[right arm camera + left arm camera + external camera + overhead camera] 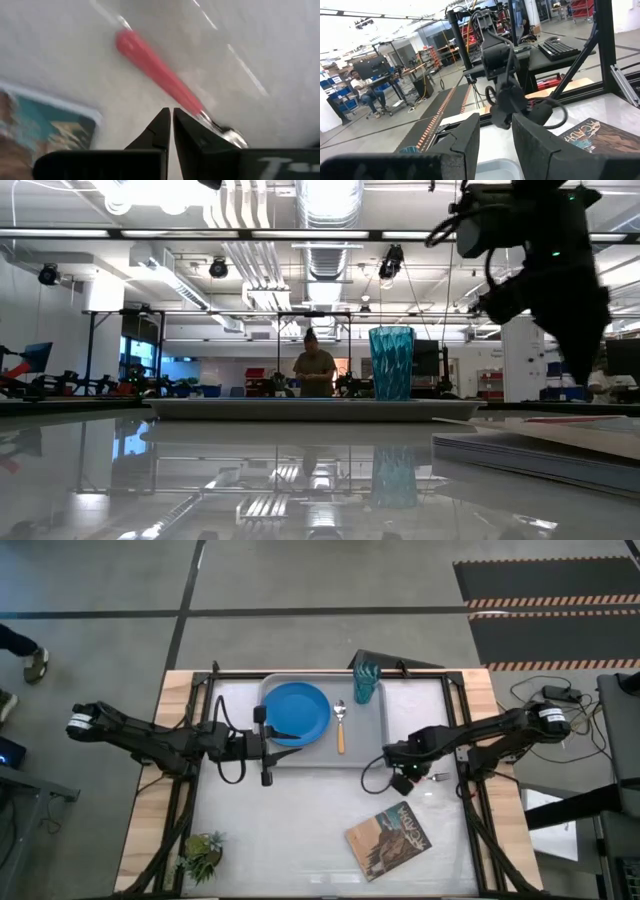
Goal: Pick and place plate/cup/fork/spoon on tray
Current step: Put the red fork on the gray tray to the right of the yellow spoon
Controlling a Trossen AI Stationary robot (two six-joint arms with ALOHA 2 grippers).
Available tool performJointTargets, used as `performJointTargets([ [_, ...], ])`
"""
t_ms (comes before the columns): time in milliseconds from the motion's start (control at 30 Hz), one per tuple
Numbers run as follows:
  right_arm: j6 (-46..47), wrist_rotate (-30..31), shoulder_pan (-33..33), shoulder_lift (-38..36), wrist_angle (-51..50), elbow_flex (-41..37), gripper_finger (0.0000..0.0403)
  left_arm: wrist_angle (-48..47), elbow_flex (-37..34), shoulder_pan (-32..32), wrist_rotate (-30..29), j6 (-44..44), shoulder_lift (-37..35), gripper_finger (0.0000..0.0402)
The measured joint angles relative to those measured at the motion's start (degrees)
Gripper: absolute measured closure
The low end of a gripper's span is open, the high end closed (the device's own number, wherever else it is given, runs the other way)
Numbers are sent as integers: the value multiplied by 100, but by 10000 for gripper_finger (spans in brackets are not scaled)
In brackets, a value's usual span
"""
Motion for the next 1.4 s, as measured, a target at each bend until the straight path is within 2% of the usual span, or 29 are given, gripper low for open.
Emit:
performJointTargets([
  [133, -711, 39, 237, -60, 9, -18, 388, 6, 0, 0, 0, 0, 0, 304],
  [233, -1317, 94, 311, -13, 22, -50, 370, 9, 0, 0, 0, 0, 0, 304],
  [367, -1929, 254, 375, 149, 96, -110, 319, 11, 0, 0, 0, 0, 0, 304],
  [533, -2396, 842, 485, 479, 135, -117, 247, 12, 0, 0, 0, 0, 0, 304],
  [700, -2630, 802, 499, 813, 184, -117, 215, 11, 0, 0, 0, 0, 1, 304],
  [933, -2741, 799, 501, 1218, 534, -119, 238, 13, 0, 0, 0, 0, 0, 304],
  [1233, -2909, 823, 503, 1212, 552, -123, 369, 13, 0, 0, 0, 0, 0, 304],
  [1400, -2900, 866, 497, 962, 504, -142, 370, 13, 0, 0, 0, 0, 2, 304],
])
